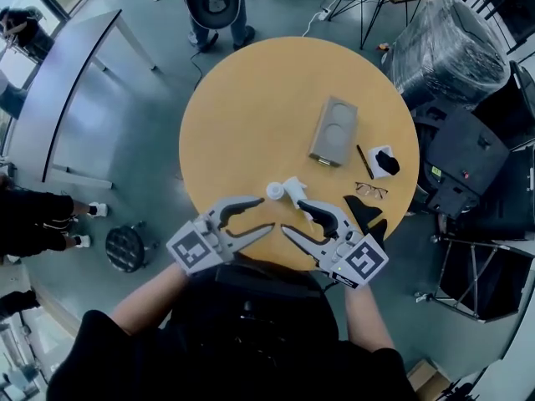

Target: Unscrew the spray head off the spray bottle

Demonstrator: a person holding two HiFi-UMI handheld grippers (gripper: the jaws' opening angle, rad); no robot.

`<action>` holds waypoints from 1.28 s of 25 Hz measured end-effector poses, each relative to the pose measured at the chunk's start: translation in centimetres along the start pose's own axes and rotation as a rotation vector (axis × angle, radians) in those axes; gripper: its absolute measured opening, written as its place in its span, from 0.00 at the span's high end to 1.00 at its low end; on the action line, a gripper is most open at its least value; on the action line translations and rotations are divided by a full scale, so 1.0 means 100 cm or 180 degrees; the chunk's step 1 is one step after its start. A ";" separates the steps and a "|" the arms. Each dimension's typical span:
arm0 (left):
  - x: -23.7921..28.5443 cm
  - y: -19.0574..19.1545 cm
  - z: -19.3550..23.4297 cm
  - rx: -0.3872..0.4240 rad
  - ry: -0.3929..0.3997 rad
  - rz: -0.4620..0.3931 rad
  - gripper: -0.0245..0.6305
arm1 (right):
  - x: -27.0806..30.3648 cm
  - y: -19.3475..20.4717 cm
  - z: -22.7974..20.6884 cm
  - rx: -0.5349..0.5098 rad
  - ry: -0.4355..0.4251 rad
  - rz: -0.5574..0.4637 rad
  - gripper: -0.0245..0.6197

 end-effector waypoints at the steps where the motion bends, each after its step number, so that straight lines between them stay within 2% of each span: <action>1: 0.002 -0.002 0.000 0.0014 0.0013 -0.0003 0.64 | 0.000 -0.004 0.000 -0.0001 -0.0006 -0.0038 0.59; 6: 0.013 -0.016 0.001 -0.0009 0.0034 -0.0017 0.71 | -0.001 -0.023 0.004 -0.0037 -0.0009 -0.0190 0.67; 9: 0.016 -0.025 0.001 0.0024 0.0070 -0.0053 0.80 | -0.001 -0.029 0.004 -0.0052 -0.0035 -0.0238 0.73; 11: 0.020 -0.027 0.000 0.0076 0.0175 -0.0067 0.94 | -0.001 -0.029 0.002 -0.0062 -0.0092 -0.0217 0.79; 13: 0.022 -0.028 -0.002 0.0116 0.0258 -0.0050 0.96 | -0.002 -0.030 0.003 -0.0101 -0.0126 -0.0206 0.93; 14: 0.023 -0.029 -0.003 0.0124 0.0265 -0.0048 0.96 | -0.002 -0.031 0.003 -0.0113 -0.0131 -0.0205 0.95; 18: 0.022 -0.035 -0.007 0.0143 0.0169 -0.0094 0.96 | -0.004 -0.034 0.005 -0.0193 -0.0059 -0.0162 0.95; 22: 0.019 -0.038 -0.010 0.0197 0.0127 -0.0109 0.96 | -0.005 -0.041 0.009 -0.0264 -0.0065 -0.0320 0.95; 26: 0.016 -0.044 -0.015 0.0179 0.0144 -0.0159 0.96 | -0.005 -0.044 0.015 -0.0304 -0.0038 -0.0345 0.95; 32: 0.021 -0.042 -0.026 0.0289 0.0192 -0.0145 0.96 | -0.012 -0.044 0.020 -0.0398 -0.0041 -0.0352 0.95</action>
Point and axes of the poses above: the fingertips, and each gripper's own axes: x forward along the fingers, z to its left, y out of its underside, the point moved 10 cm from there along -x, backward along the fingers, and after that the axes turned 15 degrees about -z, right-handed, at the moved point
